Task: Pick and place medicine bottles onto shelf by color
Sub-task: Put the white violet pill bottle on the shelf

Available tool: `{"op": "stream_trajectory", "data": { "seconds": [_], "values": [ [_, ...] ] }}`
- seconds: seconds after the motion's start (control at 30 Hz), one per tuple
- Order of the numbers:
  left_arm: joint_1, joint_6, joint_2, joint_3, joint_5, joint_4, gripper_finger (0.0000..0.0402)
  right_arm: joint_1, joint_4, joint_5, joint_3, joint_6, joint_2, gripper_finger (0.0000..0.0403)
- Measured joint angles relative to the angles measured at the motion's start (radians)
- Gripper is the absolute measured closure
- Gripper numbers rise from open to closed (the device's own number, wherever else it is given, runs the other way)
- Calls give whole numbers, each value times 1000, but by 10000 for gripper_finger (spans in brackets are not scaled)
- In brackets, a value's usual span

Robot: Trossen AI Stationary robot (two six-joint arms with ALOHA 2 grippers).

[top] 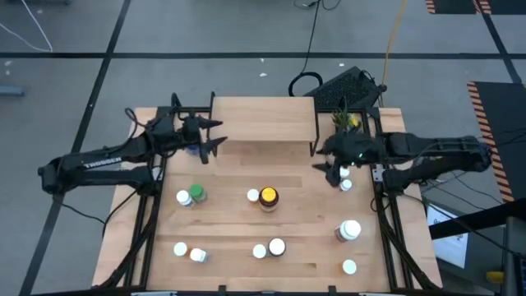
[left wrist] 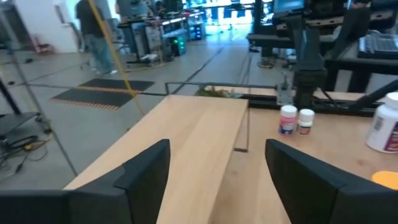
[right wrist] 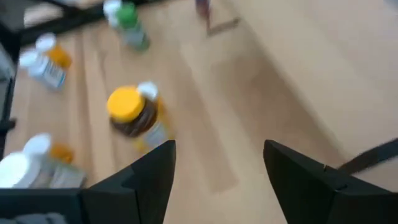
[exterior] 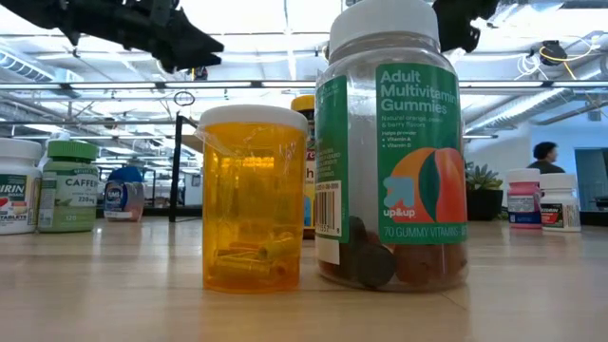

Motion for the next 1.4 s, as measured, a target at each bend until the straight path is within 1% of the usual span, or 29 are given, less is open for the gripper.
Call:
{"op": "stream_trajectory", "data": {
  "seconds": [0.13, 0.27, 0.37, 0.47, 0.6, 0.7, 0.9, 1.07, 1.23, 1.4],
  "values": [
    [-42, 12, 49, 0, 0, 65, 131, 131, -131, 1, 100, 131, 96, 166],
    [-82, 27, 83, 0, 0, 85, 130, 269, -176, 3, 162, 259, 158, 167],
    [-110, 29, 108, 0, -2, 89, 130, 380, -181, 32, 189, 371, 190, 167],
    [-142, 32, 131, 0, -22, 118, 130, 493, -230, 72, 201, 518, 215, 167],
    [-182, 44, 165, 0, -44, 203, 130, 628, -362, 106, 202, 728, 244, 167],
    [-206, 56, 197, 1, -53, 273, 130, 705, -457, 106, 202, 818, 262, 167],
    [-232, 73, 282, 1, -55, 334, 130, 812, -463, 106, 193, 823, 269, 166],
    [-241, 57, 351, 1, -55, 380, 130, 878, -468, 105, 133, 893, 270, 149],
    [-252, 46, 380, 1, -56, 398, 130, 906, -403, 95, 72, 939, 271, 119],
    [-253, 45, 380, 1, -56, 399, 130, 905, -411, 59, 17, 975, 268, 102]
  ]
}}
